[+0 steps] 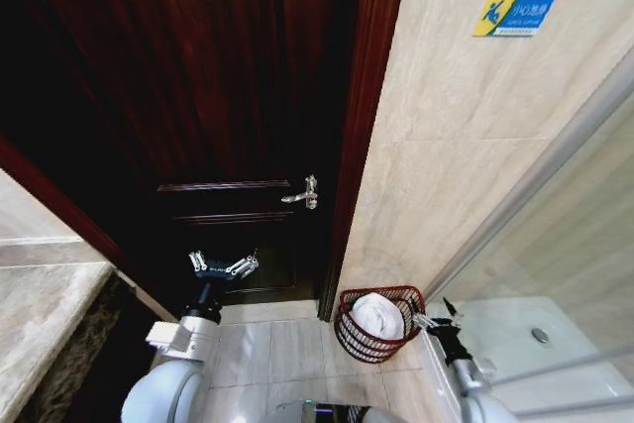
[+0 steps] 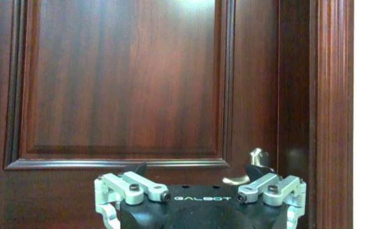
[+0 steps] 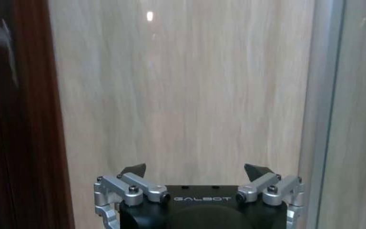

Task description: Discard the used towel into the hamper.

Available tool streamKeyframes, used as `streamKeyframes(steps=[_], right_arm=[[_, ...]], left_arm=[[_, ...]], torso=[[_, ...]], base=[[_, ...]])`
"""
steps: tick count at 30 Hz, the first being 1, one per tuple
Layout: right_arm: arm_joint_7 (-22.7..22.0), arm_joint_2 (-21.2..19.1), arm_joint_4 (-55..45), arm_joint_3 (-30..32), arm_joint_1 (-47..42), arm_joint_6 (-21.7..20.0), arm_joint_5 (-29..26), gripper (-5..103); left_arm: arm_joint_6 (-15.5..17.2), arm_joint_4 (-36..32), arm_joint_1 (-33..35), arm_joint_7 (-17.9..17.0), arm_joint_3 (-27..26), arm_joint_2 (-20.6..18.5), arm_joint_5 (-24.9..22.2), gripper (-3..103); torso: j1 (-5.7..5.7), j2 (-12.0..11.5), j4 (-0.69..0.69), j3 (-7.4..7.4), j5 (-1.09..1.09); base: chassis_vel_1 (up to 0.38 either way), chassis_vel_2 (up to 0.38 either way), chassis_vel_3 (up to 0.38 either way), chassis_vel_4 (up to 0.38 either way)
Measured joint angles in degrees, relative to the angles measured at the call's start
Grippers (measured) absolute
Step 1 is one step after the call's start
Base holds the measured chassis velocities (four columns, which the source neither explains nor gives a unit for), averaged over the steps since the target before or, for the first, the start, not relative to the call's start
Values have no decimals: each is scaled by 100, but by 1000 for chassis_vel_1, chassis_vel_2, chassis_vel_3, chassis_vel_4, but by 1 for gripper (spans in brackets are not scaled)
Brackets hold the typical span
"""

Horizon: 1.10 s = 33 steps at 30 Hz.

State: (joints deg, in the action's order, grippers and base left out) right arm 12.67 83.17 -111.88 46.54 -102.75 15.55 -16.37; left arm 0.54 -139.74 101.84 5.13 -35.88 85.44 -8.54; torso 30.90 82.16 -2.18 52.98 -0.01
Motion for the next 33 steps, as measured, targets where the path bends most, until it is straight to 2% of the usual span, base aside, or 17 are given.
streamKeyframes(steps=[3, 6, 10, 12, 17, 21, 33], right_arm=[[-253, 215, -587, -25, -321, -12, 158, 100], [-596, 623, -1665, -49, -720, -126, 481, 100], [-653, 706, -2212, -53, -854, -122, 509, 100], [-670, 675, -2493, 7, -931, 63, 461, 100], [-794, 589, -2751, 91, -946, 298, 357, 100], [-838, 669, -2981, -104, -859, 197, 474, 100], [-865, 782, -2880, -87, -573, 223, 679, 100]], left_arm=[[0, 0, 0, -3, 0, 0, 0, 100], [0, 0, 0, -2, -1, 0, 0, 100], [0, 0, 0, -2, 0, 0, 0, 100], [0, 0, 0, -2, -1, 0, 0, 100], [0, 0, 0, -3, 0, 0, 0, 100], [0, 0, 0, -2, 0, 0, 0, 100], [0, -1, 0, -2, 0, 0, 0, 100]], torso=[[0, 0, 1, 0, -1], [0, 0, 0, 0, -2], [0, -1, -1, 0, -2], [1, -1, -1, 1, -1], [1, -1, -1, 1, 1], [1, -1, -1, 1, 0], [1, -1, -1, 1, 1]], base=[[0, 0, 0, 0], [0, 0, 0, 0], [0, 0, 0, 0], [0, 0, 0, 0], [0, 0, 0, 0], [0, 0, 0, 0], [0, 0, 0, 0]])
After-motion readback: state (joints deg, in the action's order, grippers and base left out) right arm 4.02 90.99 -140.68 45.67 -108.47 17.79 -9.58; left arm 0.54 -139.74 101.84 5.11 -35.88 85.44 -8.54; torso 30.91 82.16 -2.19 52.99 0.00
